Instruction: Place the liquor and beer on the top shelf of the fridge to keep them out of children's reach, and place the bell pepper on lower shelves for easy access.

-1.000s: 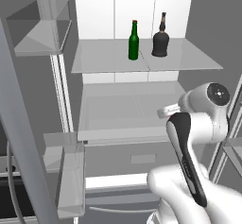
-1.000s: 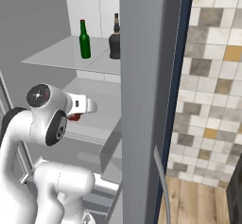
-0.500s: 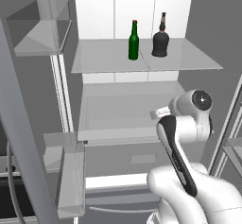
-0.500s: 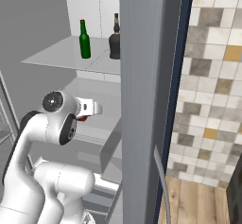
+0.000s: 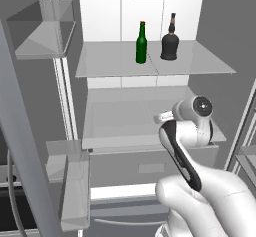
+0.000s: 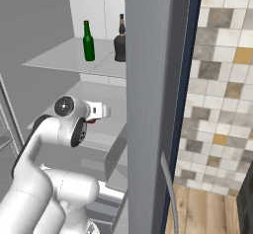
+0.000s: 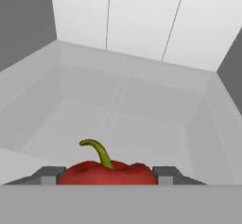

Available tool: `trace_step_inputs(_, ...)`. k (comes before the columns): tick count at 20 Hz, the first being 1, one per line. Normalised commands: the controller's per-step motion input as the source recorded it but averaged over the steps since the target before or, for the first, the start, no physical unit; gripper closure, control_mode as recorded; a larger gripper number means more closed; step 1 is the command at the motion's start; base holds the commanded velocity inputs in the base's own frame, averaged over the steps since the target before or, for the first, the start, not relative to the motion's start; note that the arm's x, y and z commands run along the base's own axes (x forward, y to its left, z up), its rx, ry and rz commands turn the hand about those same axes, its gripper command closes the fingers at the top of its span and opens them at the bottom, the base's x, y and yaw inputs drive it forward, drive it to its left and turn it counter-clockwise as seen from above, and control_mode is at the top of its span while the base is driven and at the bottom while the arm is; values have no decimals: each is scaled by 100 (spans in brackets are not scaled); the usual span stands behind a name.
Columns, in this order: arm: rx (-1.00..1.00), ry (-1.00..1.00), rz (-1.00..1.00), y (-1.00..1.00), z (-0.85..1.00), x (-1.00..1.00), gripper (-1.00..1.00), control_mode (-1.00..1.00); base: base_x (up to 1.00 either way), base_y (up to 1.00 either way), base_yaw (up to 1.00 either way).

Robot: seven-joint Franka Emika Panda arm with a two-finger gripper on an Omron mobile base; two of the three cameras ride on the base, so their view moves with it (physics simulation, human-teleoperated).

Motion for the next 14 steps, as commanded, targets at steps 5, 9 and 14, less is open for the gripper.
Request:
trace_step_inputs(5,0,4,0,0,-10,48,100,-100,0,0,0)
trace_step_inputs(9,0,4,0,0,-17,44,100,-100,0,0,0)
trace_step_inputs(14,0,1,0,0,-32,41,100,-100,0,0,0)
